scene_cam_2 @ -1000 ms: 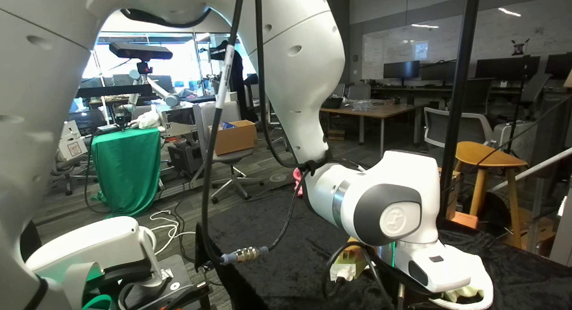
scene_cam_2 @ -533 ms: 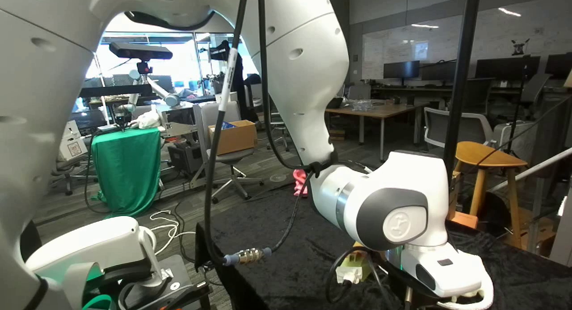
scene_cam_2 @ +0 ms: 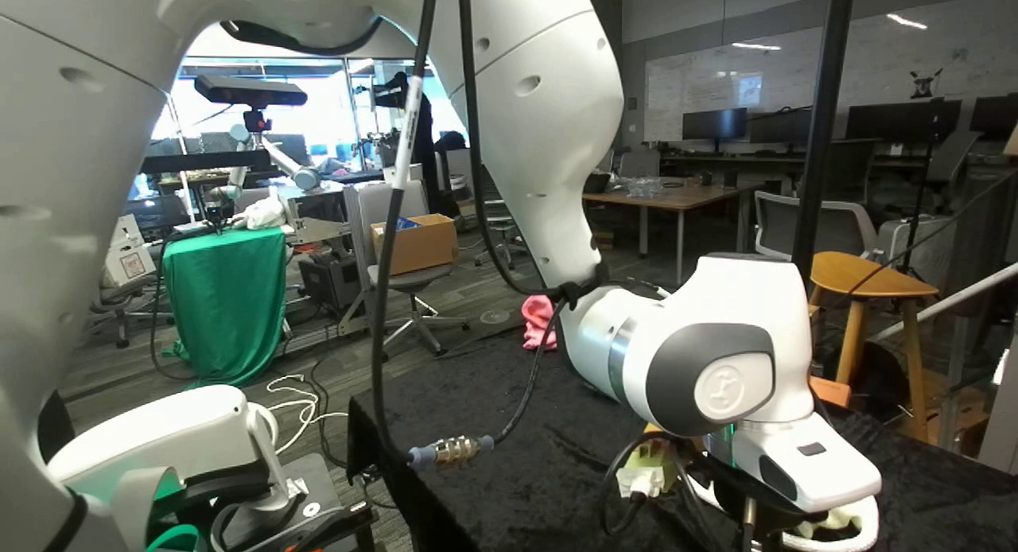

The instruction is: Stack the items on the tablecloth together.

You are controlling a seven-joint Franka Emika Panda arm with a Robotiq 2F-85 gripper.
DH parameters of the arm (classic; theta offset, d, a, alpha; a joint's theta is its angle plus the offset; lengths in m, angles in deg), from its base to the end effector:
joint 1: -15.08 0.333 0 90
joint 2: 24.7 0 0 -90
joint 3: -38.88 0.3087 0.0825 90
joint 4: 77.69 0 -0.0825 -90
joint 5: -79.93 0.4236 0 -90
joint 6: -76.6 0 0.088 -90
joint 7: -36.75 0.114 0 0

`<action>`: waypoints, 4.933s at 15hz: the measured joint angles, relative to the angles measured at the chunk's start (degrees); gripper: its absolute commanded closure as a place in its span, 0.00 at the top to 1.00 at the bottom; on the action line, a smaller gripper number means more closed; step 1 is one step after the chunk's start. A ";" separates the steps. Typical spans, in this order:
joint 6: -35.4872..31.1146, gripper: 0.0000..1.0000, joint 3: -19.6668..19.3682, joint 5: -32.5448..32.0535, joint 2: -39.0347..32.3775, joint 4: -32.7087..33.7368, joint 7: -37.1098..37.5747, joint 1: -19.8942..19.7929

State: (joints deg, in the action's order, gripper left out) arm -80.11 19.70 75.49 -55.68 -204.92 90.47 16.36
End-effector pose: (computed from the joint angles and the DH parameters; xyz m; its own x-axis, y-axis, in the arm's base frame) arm 0.5247 -0.1836 0.0929 0.4272 -0.8914 0.1516 -0.9026 -0.4106 0.1292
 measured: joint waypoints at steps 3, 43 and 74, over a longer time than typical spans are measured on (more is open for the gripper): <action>-1.02 0.12 -1.34 -0.20 0.26 0.28 0.19 1.59; -3.52 1.00 2.26 -8.61 0.15 12.32 2.57 12.25; 1.20 1.00 13.24 -11.13 -7.87 22.51 -15.54 19.05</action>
State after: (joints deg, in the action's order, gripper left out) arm -78.91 32.94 64.35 -63.55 -182.41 74.93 35.41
